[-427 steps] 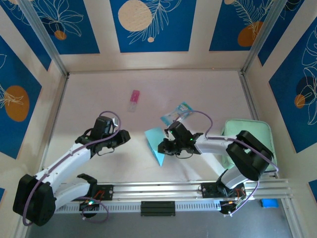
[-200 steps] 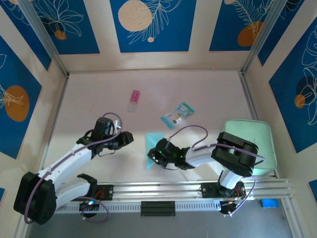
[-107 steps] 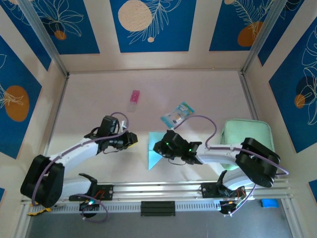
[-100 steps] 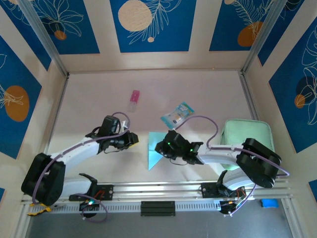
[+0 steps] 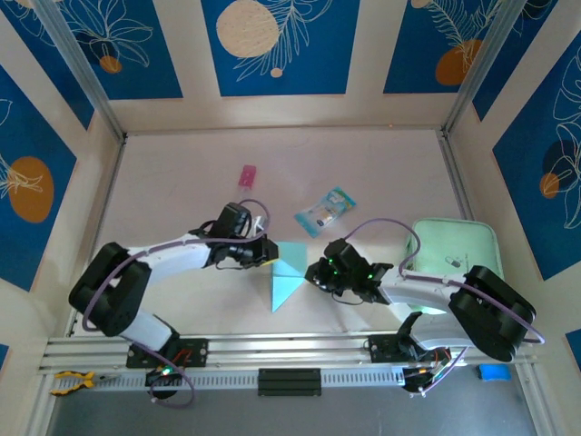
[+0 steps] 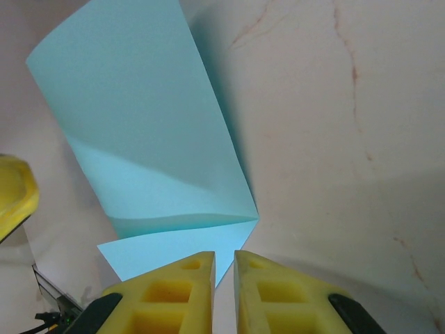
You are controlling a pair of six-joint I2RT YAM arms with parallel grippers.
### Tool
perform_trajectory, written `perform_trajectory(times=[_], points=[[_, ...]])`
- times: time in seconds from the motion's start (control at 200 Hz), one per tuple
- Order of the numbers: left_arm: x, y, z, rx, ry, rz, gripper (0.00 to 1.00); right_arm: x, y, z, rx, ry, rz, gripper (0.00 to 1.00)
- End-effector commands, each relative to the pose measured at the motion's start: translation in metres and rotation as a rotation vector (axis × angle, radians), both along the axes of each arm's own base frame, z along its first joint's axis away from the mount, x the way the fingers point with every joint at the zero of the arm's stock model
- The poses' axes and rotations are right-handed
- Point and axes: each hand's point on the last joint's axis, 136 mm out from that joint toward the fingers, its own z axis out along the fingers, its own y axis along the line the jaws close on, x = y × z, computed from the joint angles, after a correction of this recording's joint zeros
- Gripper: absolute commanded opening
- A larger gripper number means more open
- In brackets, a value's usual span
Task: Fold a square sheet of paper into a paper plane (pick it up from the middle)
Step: Perform the fifth fold on the wing at the bottom-center of the table.
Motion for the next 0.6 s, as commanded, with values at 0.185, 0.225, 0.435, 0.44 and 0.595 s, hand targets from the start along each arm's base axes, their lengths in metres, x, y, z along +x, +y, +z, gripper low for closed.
perform_trajectory(times=[0.185, 0.225, 0.435, 0.44, 0.595], points=[[0.009, -0.004, -0.034, 0.108, 0.047, -0.021, 0.11, -0.002, 0.005, -0.002, 0.002, 0.016, 0.06, 0.2], [0.006, -0.002, -0.044, 0.131, 0.065, -0.027, 0.09, -0.002, 0.006, -0.001, 0.0, 0.014, 0.069, 0.22], [-0.011, 0.011, -0.08, 0.159, 0.126, -0.023, 0.06, 0.0, 0.003, -0.004, 0.006, 0.038, 0.091, 0.33], [-0.011, 0.011, -0.08, 0.157, 0.128, -0.023, 0.06, 0.0, 0.003, -0.004, 0.007, 0.038, 0.091, 0.33], [-0.017, 0.014, -0.094, 0.087, 0.179, 0.009, 0.05, 0.004, 0.005, -0.001, 0.033, 0.049, 0.106, 0.39]])
